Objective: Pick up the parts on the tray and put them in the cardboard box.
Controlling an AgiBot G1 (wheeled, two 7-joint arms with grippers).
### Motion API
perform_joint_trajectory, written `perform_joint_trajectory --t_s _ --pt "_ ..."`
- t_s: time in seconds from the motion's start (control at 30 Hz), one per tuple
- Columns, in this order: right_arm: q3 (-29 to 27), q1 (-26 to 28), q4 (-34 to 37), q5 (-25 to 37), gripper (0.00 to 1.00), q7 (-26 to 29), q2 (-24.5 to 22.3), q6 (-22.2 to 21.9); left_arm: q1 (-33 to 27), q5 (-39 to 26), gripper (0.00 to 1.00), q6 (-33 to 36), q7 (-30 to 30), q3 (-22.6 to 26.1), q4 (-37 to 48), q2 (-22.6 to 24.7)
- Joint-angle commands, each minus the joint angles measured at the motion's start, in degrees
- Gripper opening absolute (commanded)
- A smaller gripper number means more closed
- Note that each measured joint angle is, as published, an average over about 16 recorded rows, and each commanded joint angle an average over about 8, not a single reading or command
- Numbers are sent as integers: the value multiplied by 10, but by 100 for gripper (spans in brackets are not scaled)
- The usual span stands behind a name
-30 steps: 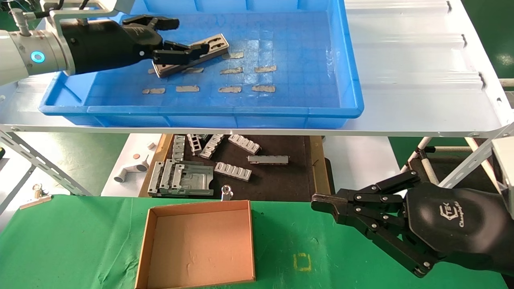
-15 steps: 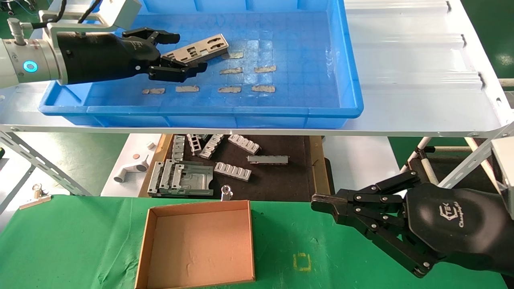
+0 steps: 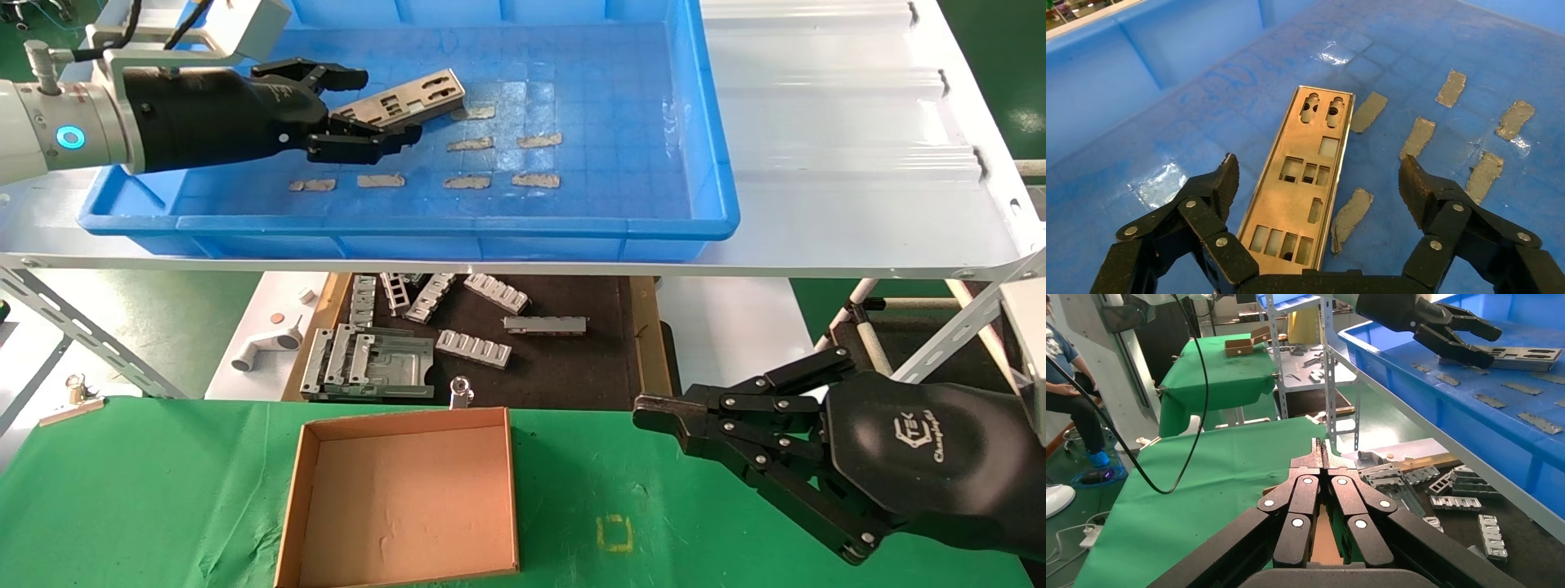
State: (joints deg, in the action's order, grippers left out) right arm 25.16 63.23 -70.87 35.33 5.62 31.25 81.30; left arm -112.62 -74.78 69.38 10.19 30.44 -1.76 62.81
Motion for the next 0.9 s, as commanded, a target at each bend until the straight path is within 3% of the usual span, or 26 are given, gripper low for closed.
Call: perform_joint_trajectory --t_s 0.03,0.9 --pt "0 0 0 0 0 0 0 0 -1 0 0 0 2 0 2 0" --pt "0 0 0 0 0 0 0 0 -7 0 0 2 16 0 12 2"
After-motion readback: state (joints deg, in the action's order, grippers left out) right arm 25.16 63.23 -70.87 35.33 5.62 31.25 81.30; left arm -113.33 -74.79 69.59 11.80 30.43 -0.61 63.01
